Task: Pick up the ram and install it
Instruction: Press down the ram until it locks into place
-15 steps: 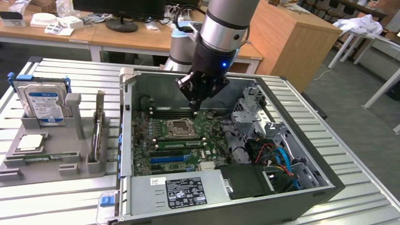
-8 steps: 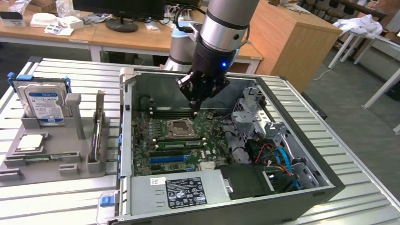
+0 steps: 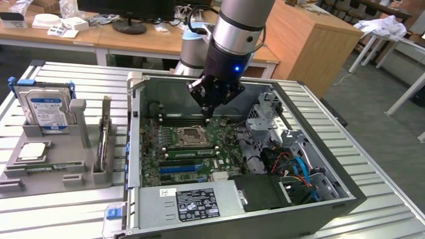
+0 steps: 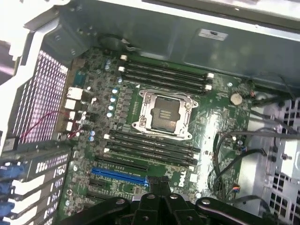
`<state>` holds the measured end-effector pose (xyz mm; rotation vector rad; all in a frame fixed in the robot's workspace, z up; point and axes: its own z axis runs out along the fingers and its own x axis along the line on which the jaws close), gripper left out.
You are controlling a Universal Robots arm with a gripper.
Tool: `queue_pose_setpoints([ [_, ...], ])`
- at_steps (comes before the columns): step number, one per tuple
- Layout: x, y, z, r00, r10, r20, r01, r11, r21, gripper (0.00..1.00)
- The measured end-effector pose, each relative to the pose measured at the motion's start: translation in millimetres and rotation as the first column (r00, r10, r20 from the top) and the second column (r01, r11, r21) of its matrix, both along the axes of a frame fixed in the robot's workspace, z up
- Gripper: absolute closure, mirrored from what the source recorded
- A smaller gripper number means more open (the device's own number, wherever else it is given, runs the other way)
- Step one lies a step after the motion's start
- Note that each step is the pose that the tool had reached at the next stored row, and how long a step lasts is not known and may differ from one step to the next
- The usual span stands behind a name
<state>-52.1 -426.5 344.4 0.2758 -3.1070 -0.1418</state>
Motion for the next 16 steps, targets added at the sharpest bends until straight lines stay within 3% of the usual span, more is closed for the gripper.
queue_pose_setpoints([
  [5,0.0,0.0,-0.2,0.9974,-0.072,0.0003,0.072,0.9974,-0.003,0.89],
  [16,0.0,0.0,-0.2,0.9953,-0.096,0.0007,0.096,0.9953,-0.0093,0.89],
])
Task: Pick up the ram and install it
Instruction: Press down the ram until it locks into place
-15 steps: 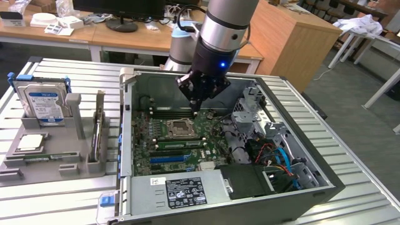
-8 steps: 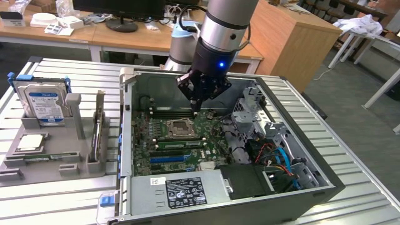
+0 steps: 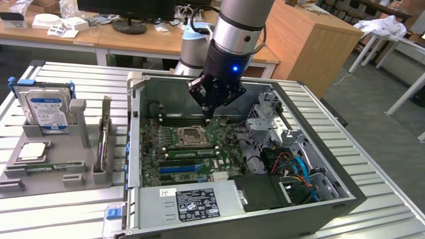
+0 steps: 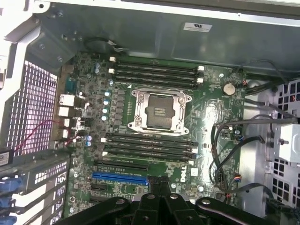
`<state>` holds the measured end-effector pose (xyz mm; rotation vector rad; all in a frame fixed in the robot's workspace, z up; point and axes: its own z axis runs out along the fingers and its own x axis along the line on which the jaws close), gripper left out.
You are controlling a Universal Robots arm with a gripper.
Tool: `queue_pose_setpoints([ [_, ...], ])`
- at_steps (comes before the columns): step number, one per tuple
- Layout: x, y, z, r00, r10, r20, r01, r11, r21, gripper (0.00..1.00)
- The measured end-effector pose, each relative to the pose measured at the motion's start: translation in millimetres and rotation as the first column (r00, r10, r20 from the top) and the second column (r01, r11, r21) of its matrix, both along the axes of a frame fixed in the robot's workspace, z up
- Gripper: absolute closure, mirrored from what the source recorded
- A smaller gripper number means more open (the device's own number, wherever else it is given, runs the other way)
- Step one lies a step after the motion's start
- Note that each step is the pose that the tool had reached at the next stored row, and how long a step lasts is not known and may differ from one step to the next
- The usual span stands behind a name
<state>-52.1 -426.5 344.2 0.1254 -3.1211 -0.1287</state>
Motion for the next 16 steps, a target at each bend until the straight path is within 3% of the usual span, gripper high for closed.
queue_pose_setpoints([
  [4,0.0,0.0,0.0,0.9994,-0.035,-0.0001,0.035,0.9994,-0.0025,0.89],
  [16,0.0,0.0,0.0,0.9992,-0.039,0.0001,0.039,0.9992,-0.0055,0.89],
])
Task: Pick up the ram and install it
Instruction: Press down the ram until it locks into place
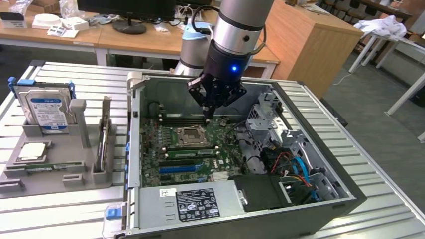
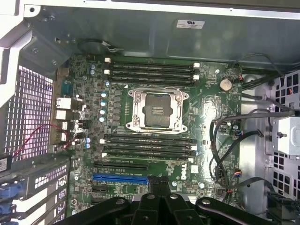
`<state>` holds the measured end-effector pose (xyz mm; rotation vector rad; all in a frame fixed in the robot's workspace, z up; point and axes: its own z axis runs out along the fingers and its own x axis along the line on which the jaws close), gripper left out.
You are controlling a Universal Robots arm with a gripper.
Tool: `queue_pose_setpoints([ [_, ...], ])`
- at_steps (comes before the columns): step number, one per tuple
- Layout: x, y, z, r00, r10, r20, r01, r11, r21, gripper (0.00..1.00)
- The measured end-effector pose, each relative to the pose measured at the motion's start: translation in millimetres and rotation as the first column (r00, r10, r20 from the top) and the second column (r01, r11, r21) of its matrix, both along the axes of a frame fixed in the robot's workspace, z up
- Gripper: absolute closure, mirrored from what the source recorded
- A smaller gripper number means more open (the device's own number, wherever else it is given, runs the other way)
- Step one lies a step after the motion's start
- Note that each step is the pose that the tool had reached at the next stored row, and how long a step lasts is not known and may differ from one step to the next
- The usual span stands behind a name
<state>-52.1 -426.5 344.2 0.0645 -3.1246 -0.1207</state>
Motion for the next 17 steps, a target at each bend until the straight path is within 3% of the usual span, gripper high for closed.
queue_pose_setpoints([
  [10,0.0,0.0,1.0,1.0,0.0,-0.0002,0.0,1.0,-0.0085,0.89],
  [17,0.0,0.0,1.1,1.0,0.0,-0.0004,0.0,1.0,-0.0092,0.89],
])
